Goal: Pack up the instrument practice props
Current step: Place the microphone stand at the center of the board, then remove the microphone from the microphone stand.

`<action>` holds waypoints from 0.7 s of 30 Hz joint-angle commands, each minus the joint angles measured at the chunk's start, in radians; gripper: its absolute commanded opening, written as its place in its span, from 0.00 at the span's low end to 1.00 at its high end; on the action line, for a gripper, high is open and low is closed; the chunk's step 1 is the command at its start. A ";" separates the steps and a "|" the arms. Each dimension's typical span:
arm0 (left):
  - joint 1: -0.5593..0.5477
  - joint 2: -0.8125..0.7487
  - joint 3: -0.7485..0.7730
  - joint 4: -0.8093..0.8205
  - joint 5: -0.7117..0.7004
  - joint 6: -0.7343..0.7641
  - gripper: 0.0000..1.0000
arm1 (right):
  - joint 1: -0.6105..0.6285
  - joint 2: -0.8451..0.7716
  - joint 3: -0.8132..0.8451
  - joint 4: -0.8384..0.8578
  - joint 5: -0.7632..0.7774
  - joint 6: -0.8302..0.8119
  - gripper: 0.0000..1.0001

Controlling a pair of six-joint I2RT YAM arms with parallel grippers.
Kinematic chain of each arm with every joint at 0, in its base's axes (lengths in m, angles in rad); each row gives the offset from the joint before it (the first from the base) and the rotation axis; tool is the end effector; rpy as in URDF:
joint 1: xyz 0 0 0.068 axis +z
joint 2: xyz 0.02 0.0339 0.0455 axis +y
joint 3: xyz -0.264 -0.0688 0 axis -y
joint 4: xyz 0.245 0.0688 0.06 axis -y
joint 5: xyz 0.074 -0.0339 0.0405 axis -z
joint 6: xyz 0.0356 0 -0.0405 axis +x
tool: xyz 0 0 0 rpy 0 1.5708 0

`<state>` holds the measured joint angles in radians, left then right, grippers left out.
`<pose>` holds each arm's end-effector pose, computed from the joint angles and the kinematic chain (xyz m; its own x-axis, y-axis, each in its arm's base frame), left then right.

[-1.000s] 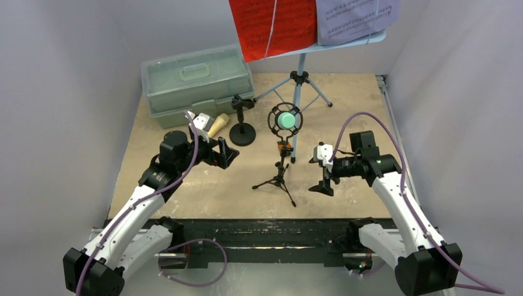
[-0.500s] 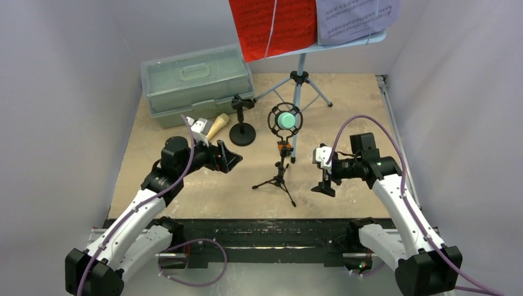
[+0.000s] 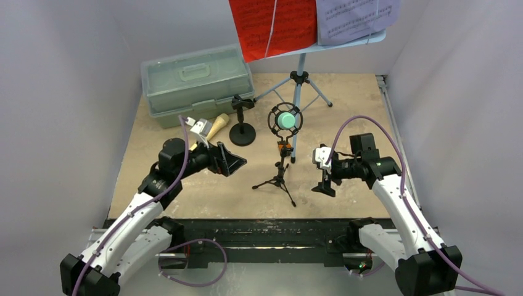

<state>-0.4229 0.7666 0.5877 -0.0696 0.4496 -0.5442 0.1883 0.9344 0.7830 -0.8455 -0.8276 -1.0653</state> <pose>0.1618 -0.0898 0.2860 -0.5821 -0.2493 -0.7739 0.5288 0.6070 -0.5933 0.1597 0.0571 0.2658 0.0549 -0.5922 -0.8039 -0.9733 0.1481 -0.1756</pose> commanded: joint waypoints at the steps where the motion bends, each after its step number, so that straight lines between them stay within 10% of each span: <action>1: -0.093 0.002 0.119 0.001 -0.039 -0.026 1.00 | -0.006 -0.010 -0.005 0.016 0.004 0.004 0.99; 21: -0.441 0.152 0.445 -0.203 -0.342 0.003 1.00 | -0.006 -0.008 -0.008 0.019 0.011 0.007 0.99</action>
<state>-0.8104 0.9062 0.9504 -0.2680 0.1684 -0.5564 0.1883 0.9348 0.7795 -0.8444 -0.8234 -1.0630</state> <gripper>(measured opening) 0.996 0.987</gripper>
